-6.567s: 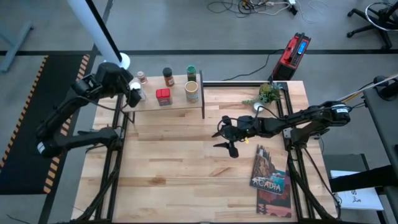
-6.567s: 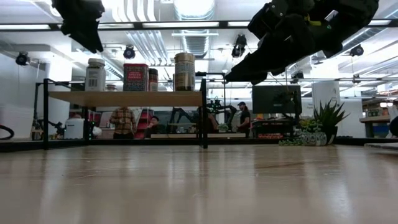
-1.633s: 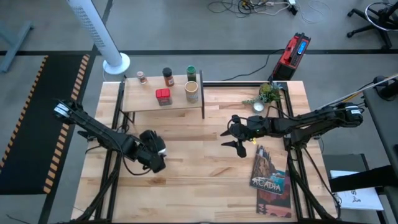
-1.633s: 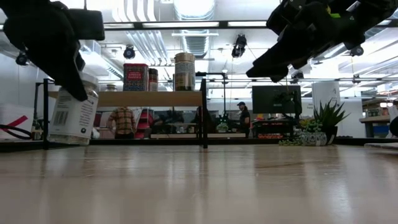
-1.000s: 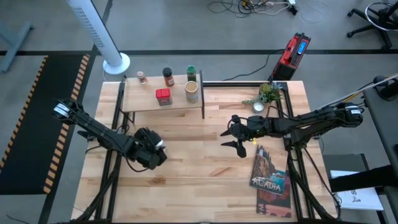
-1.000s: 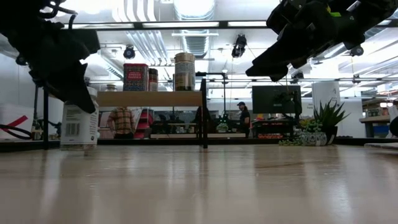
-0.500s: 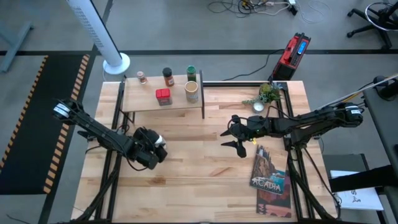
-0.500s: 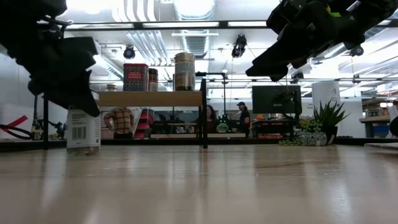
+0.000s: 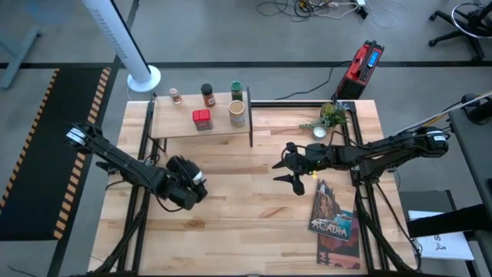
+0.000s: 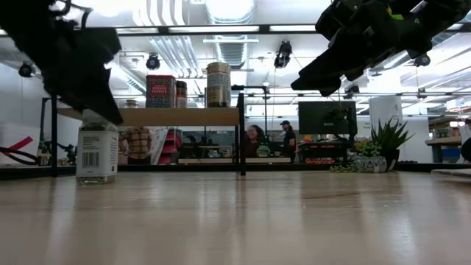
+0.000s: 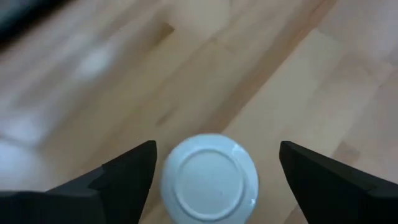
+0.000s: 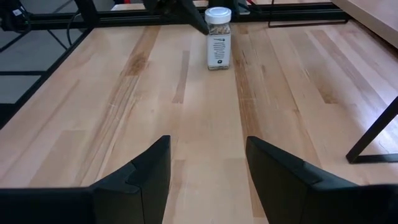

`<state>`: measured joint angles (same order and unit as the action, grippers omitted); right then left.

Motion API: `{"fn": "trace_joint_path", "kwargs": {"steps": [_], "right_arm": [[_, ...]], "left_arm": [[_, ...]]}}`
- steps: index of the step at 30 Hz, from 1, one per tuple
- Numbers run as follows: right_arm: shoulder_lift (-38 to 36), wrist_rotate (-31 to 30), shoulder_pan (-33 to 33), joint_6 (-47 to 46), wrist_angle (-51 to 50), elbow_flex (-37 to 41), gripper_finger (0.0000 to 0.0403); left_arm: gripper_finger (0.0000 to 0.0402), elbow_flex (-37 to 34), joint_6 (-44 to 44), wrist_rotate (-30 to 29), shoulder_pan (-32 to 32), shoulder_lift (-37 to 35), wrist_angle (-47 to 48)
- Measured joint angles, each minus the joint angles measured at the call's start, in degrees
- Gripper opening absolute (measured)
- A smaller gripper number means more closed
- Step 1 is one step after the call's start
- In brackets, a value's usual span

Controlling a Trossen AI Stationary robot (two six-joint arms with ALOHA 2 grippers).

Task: Shelf spices
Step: Remove the white seasoning bottle from the shelf, then remove the transparent seasoning bottle from the shelf

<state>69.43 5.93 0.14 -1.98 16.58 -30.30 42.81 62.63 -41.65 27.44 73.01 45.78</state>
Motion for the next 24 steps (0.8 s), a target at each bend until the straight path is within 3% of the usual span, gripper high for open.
{"fn": "trace_joint_path", "kwargs": {"steps": [10, 14, 24], "right_arm": [[0.0, 0.0, 0.06, -0.3, 0.4, 0.0, 0.0186], [0.0, 0.02, 0.13, -0.24, 0.5, 0.0, 0.0186], [0.0, 0.07, 0.9, 0.28, 1.74, 0.0, 0.0186]], "left_arm": [[0.0321, 17.17, -0.42, -8.24, -0.12, -0.04, 27.4], [0.0314, 22.14, 1.16, -8.83, -1.05, -0.55, 36.65], [0.0279, 22.71, -3.43, -8.98, -5.65, -11.77, 39.32]]}}
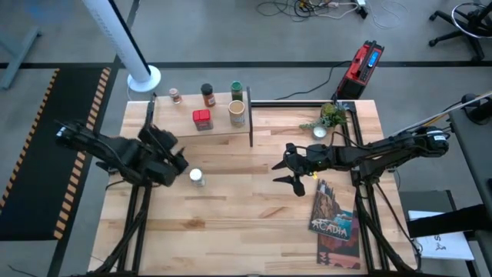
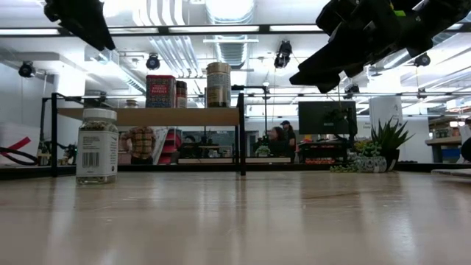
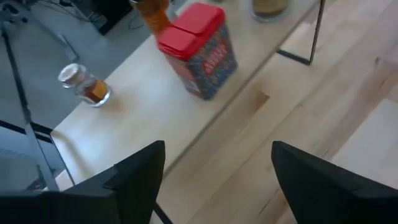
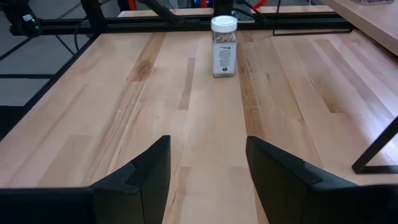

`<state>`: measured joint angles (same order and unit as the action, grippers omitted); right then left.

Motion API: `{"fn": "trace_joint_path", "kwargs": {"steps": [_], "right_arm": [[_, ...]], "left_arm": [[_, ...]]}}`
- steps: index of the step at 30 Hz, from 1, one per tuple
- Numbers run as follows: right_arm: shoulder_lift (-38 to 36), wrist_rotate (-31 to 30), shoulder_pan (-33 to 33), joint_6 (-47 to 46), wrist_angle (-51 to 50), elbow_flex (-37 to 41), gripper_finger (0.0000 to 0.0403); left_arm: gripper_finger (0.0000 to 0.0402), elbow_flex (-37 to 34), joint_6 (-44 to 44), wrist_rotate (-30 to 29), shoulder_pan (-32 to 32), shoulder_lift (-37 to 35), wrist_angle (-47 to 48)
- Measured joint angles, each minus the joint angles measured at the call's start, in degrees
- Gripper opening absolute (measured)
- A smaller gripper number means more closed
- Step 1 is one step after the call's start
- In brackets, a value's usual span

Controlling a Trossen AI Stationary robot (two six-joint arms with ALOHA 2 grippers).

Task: Shelf spices
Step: Remove the transparent seasoning bottle from the shelf

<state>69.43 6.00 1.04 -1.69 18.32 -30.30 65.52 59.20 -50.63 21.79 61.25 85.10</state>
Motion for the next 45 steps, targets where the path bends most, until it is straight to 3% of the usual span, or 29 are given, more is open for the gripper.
{"fn": "trace_joint_path", "kwargs": {"steps": [6, 13, 18, 27, 34, 45], "right_arm": [[-0.02, 0.0, 0.11, 0.05, 0.34, 0.0, 0.0186], [-0.02, -0.02, 0.09, 1.0, 2.21, 0.0, 0.0186], [-0.02, -0.05, 0.09, 1.82, 3.62, 0.0, 0.0186], [-0.02, -1.53, 0.09, 2.4, 3.48, 0.0, 0.0186], [-0.02, -1.51, 0.09, 1.68, 3.44, 0.0, 0.0186], [-0.02, -1.35, 1.76, 0.74, 3.08, 0.0, 0.0186]], "left_arm": [[0.026, 0.13, -5.39, 1.0, -5.69, -8.82, -0.68], [0.0242, 0.13, -14.92, 5.23, -18.98, -14.05, -6.93], [0.0232, 0.13, -23.74, 6.23, -29.12, -13.34, -15.87], [0.0222, -0.19, -31.15, 6.24, -46.94, -6.63, -22.4], [0.0251, -0.82, -38.24, 9.63, -51.56, -1.75, -33.34], [0.0315, -2.09, -37.71, 9.7, -56.49, 1.04, -36.19]]}}
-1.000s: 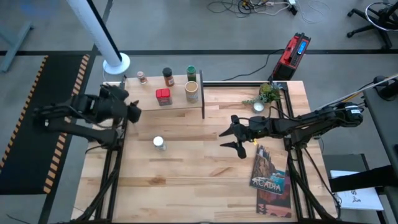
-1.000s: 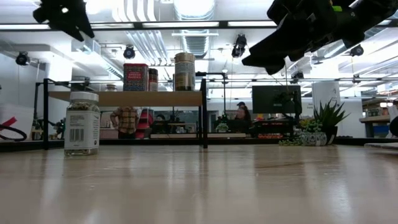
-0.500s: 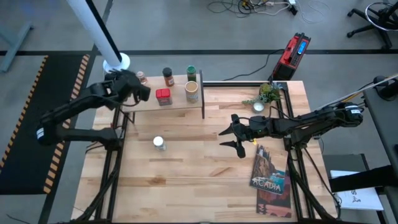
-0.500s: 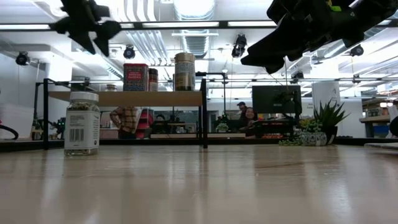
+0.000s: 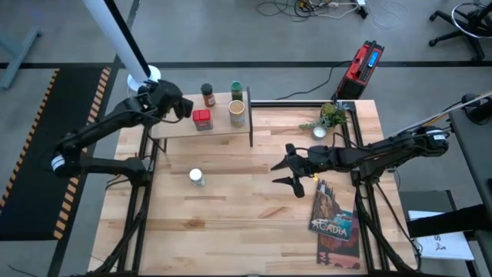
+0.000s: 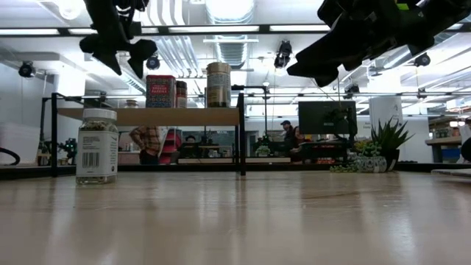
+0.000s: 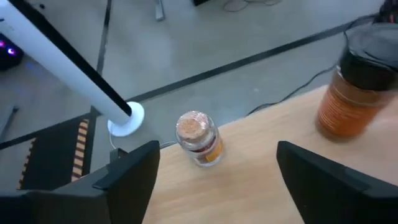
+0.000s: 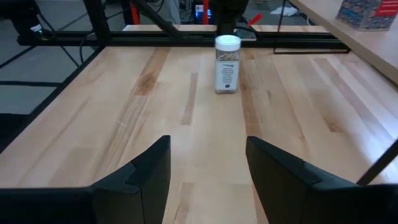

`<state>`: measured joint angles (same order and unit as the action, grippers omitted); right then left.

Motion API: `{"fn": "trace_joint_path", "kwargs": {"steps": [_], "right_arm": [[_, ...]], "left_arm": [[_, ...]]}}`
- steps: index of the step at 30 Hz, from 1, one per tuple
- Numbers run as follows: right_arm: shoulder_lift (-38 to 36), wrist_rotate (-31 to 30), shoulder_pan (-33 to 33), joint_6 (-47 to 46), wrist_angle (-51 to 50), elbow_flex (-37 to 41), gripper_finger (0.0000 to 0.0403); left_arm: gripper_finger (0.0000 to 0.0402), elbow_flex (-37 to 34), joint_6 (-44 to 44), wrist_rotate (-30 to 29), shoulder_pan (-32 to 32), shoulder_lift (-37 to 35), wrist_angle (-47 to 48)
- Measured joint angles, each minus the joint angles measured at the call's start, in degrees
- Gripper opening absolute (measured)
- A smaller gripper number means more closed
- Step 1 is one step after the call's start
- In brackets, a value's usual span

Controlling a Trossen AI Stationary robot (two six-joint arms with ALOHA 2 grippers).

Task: Shelf spices
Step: Remove the transparent seasoning bottle from the shelf

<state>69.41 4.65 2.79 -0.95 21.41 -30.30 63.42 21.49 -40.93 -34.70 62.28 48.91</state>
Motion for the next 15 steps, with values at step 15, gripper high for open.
{"fn": "trace_joint_path", "kwargs": {"steps": [15], "right_arm": [[0.0, -0.18, 1.22, -0.98, 0.35, 0.04, 0.0186]], "left_arm": [[0.0348, -7.76, 0.88, 10.8, -9.4, 0.39, -10.69]]}}
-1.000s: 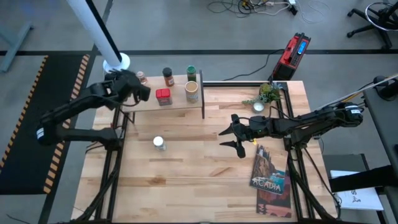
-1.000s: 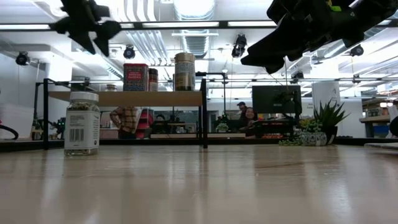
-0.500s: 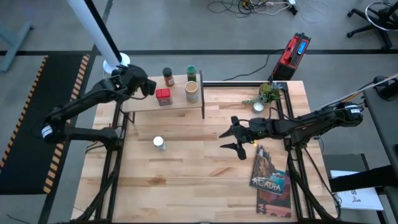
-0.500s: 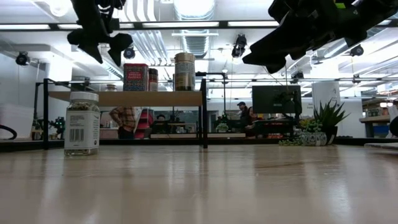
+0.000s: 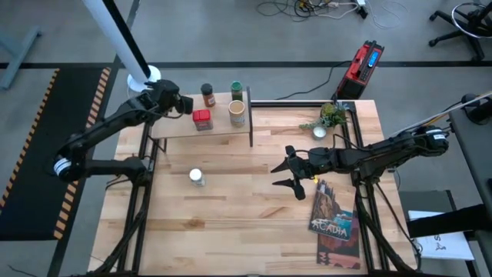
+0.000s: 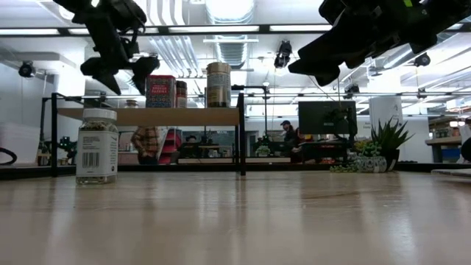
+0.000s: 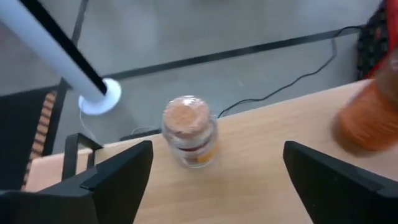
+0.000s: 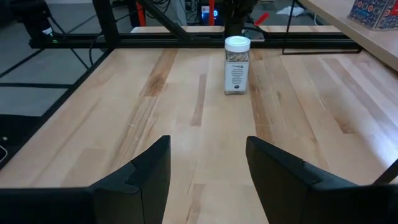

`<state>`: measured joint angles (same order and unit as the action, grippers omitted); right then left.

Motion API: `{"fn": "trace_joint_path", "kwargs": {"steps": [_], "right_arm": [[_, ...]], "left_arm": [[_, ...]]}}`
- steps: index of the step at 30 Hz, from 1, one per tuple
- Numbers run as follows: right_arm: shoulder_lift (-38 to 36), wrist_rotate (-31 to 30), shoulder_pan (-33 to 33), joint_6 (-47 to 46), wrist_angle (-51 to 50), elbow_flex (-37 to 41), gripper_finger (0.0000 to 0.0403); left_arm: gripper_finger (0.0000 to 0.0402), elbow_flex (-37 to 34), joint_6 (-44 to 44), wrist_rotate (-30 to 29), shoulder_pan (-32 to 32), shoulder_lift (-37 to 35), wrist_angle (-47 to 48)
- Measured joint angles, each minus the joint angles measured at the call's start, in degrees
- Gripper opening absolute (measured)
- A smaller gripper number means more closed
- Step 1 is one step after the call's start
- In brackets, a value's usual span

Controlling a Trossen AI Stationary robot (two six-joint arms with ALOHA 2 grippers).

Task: Shelf spices
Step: Remove the transparent seasoning bottle from the shelf

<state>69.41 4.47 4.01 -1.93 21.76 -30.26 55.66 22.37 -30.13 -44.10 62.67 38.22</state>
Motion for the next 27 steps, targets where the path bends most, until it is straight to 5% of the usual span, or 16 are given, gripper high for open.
{"fn": "trace_joint_path", "kwargs": {"steps": [27], "right_arm": [[0.0, -0.07, 0.11, 0.02, 0.09, 0.0, 0.0186]], "left_arm": [[0.0364, 3.83, -5.01, 8.81, -9.0, 7.26, 1.48]]}}
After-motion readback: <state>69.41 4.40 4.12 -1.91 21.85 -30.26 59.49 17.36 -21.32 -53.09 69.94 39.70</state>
